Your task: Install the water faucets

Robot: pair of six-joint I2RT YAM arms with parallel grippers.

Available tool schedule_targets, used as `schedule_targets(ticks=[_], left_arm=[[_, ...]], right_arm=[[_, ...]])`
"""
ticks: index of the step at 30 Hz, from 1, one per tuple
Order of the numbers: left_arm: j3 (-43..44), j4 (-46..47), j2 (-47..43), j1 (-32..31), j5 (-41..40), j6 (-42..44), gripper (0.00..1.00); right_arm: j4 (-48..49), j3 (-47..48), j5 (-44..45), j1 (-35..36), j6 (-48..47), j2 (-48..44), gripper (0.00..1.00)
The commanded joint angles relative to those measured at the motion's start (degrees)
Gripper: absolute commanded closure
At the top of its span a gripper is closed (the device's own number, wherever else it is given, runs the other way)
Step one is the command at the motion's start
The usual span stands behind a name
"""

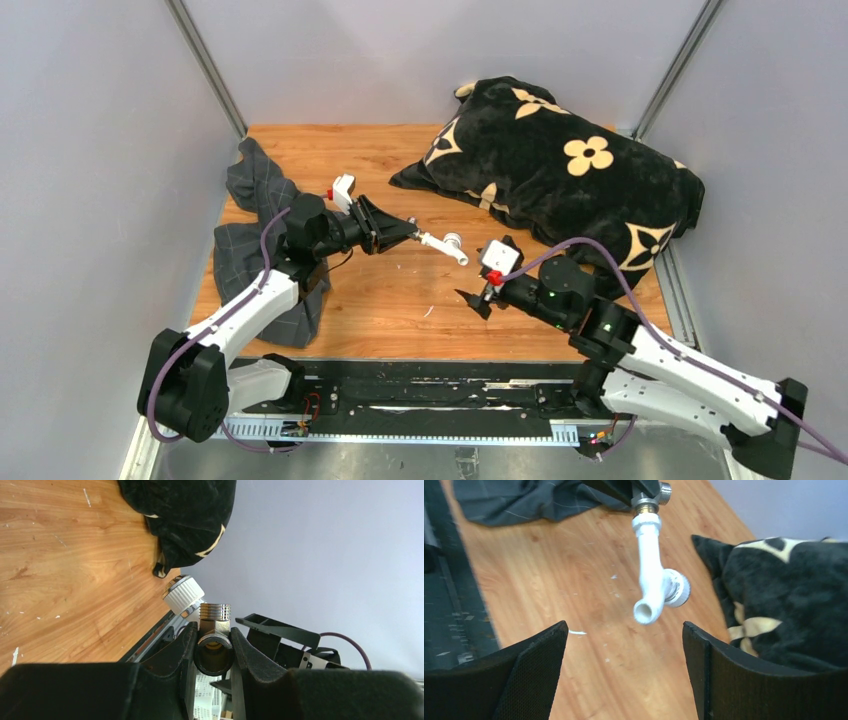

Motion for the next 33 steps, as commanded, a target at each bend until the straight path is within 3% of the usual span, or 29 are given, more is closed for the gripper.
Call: schedule_targets(ticks=[1,9,15,18,22,24,29,33], left_arm=[[1.82,1.99,0.20,0.14,0.84,-1.54,1.00],[2.69,1.78,0.73,0.11,1.00,-1.44,1.00],[2.83,1.76,0.75,0.10,1.16,-1.48,1.00],[2.71,1.77,0.52,0.16,1.15,-1.47,1.00],[2.61,1.75,0.04,0.09,1.19,-1.46,1.00],[2.45,1.75,-0.03,0.16,1.16,-1.53,1.00],[2.05,1.86,-0.04,0.09,1.16,-1.20,1.00],[0.87,4.75,0.01,0.18,1.06,-2.46,1.00]], right_arm=[[13.41,-1.30,8.90,2.39,-14.83,5.62,0.16],[24.03,-2.91,12.13,2.26,-18.89,14.62,0.20],[27.09,-3.29,12.15,2.22,-18.23,18.87,0.47],[27.81,-3.60,11.72,2.22,-17.69,19.86,0.53],[27.71,-3.62,10.91,2.17,-16.90,20.49,0.77],[27.43,-3.44,10.16,2.13,-15.26,20.40,0.96],[24.92,-2.01,6.96,0.98,0.26,19.46,0.99],[22.03,-0.66,-7.02,-4.87,21.33,17.17,1.00]])
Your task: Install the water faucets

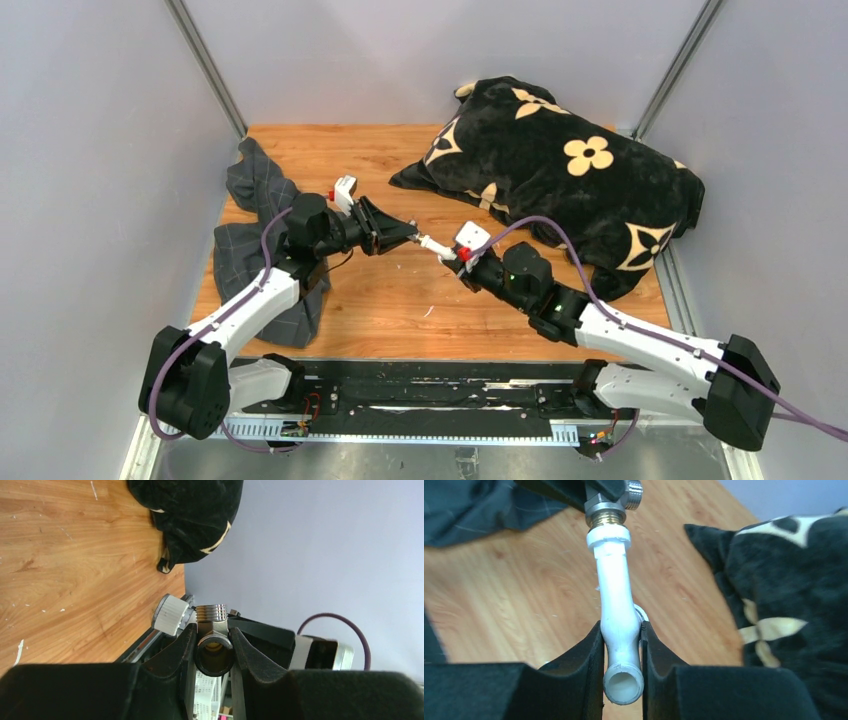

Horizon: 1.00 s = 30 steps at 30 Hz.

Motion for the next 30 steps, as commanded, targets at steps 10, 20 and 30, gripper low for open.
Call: schedule_targets(ticks=[10,20,30], left_arm=[[-1.97,13.92,-0.60,-0.06,0.13,-5.07,1.00],[-3.93,17.55,-2.06,-0.05,-1.54,-5.41,1.00],[-4.08,18.59,-2.02,-0.01,-1.93,-5.42,1.00]], right_arm=[[20.08,-1.21,-45.72,-20.17,76.25,3.57,0.99],[71.62,-6.66,-49.27,-23.67,121.50,23.64,1.00],[72.70,-6.70,-52.38,-24.52,120.80,27.91,0.91]])
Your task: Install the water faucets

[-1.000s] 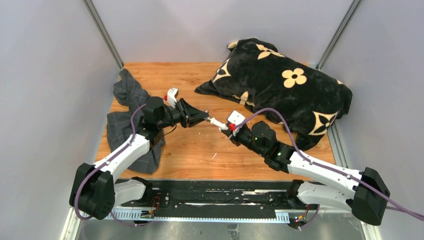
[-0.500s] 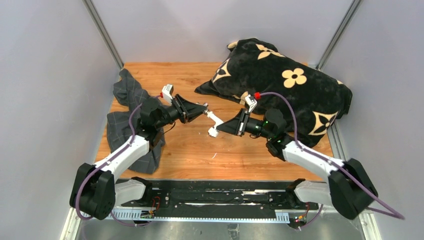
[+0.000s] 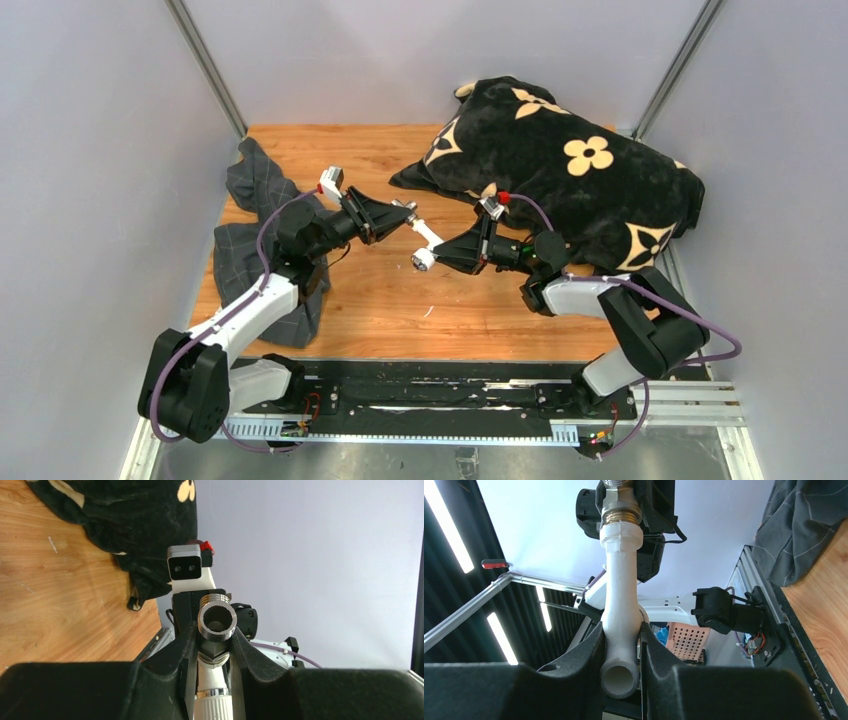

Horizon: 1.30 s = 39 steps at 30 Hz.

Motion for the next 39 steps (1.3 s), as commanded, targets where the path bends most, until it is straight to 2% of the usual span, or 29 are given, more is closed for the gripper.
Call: schedule_targets(ticks=[1,2,6,9,18,21,22,24,25,27,29,33,36,39], left_arm=[[-0.60,2.27,-1.21,-0.82,2.09,0.16,1.00],[-0.64,2.36,-1.22,-0.80,2.01,0.19,1.00],[-0.80,2.34,-1.46,-0.78,1.58,0.12,1.00],[-0.69,2.10,-1.78,-0.80,0.98,0.11,1.00],[0.91,-0.91,-2.72,-0.75,-0.45,0.76,1.00],[2.25,-4.28,-3.30,-0.79,-1.26,1.75,1.00],[2.62,-5.31,-3.55,-0.80,-1.48,2.02,1.00],[3.21,-6.74,-3.95,-0.80,-2.06,1.97,1.00],[3.67,-7.94,-4.11,-0.80,-2.27,2.01,1.00],[4.36,-10.79,-4.53,-0.80,-2.51,2.38,1.00],[4.76,-12.39,-5.04,-0.80,-3.09,2.40,1.00],[4.93,-12.61,-5.07,-0.73,-3.72,1.72,1.00],[5.47,-13.80,-4.96,-0.77,-3.92,1.95,1.00],[5.69,-15.38,-5.37,-0.80,-4.38,2.06,1.00]], right_arm=[[8.66,0.31,-0.25,-0.93,3.33,0.94,0.83],[8.63,0.22,-0.41,-0.96,3.08,0.91,0.72],[8.61,-1.23,-0.42,-1.62,2.30,0.40,0.44],[8.32,-3.66,-0.88,-2.56,1.70,-0.11,0.33],[2.10,-12.18,-3.82,-6.70,-2.85,-6.35,0.28],[-6.13,-13.85,-5.88,-9.29,-8.10,-12.44,0.27],[-12.30,-13.72,-6.54,-9.91,-11.92,-15.73,0.27],[-36.94,-10.72,-6.24,-10.25,-24.68,-23.97,0.27],[-53.64,-7.15,-3.94,-10.06,-34.37,-28.42,0.26],[-83.54,2.35,6.63,-8.57,-55.19,-36.85,0.23],[-96.98,8.93,16.97,-6.16,-69.64,-41.67,0.22],[-101.26,14.34,21.54,-0.25,-87.08,-47.14,0.24],[-98.02,14.12,32.52,10.05,-97.91,-51.29,0.24],[-96.80,14.48,46.32,20.73,-110.39,-51.13,0.24]])
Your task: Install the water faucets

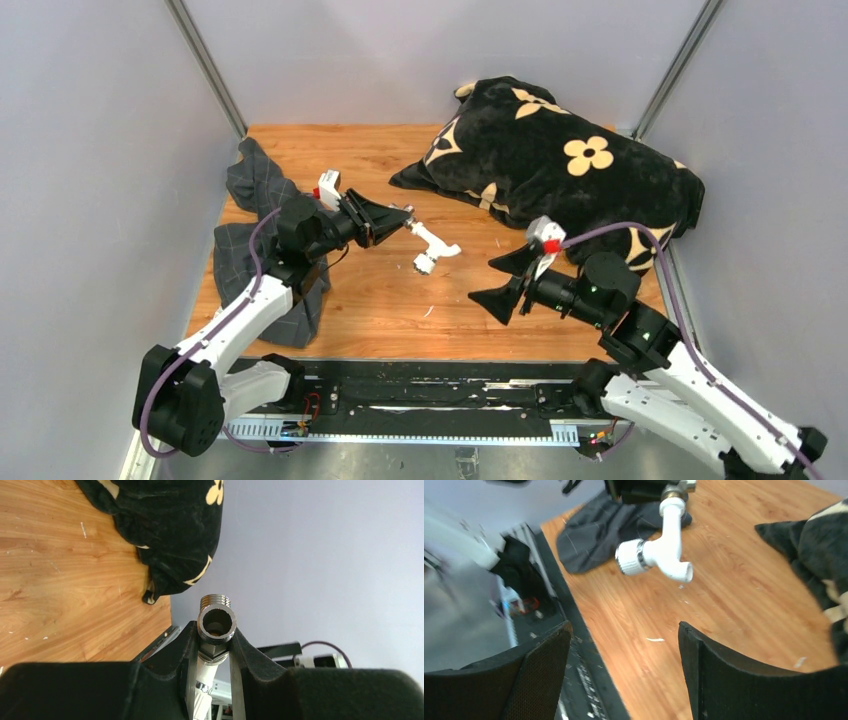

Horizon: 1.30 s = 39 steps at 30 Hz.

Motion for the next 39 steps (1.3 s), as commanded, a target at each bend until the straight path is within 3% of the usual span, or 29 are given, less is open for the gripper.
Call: schedule_targets(ticks=[1,5,11,19,22,28,39], left_arm=[[2.47,-1.08,-1.76,-0.19,-1.30,0.36,1.00],[2.87,-4.69,-3.03,-0.19,-2.59,1.35,1.00],[3.09,-7.12,-4.10,-0.19,-3.04,2.63,1.00],[2.84,-8.23,-4.77,-0.19,-3.26,2.78,1.00],[3.06,-8.24,-4.44,-0.18,-3.03,2.86,1.00],[3.21,-7.85,-4.19,0.05,-2.66,2.82,1.00],[2.48,-7.09,-4.40,0.16,-2.06,1.95,1.00]], right_arm=[[-5.48,0.84,24.75,13.60,-27.58,1.43,0.24],[-0.08,-0.11,39.77,24.56,-41.01,4.87,0.25],[23.49,-8.84,53.03,36.15,-66.73,8.54,0.17],[42.19,-13.11,56.49,38.69,-84.66,16.58,0.14],[44.95,-13.60,56.66,38.77,-89.83,20.45,0.14],[50.70,-14.40,58.13,38.10,-95.36,27.58,0.12],[69.66,-15.41,58.35,34.31,-104.12,41.92,0.13]])
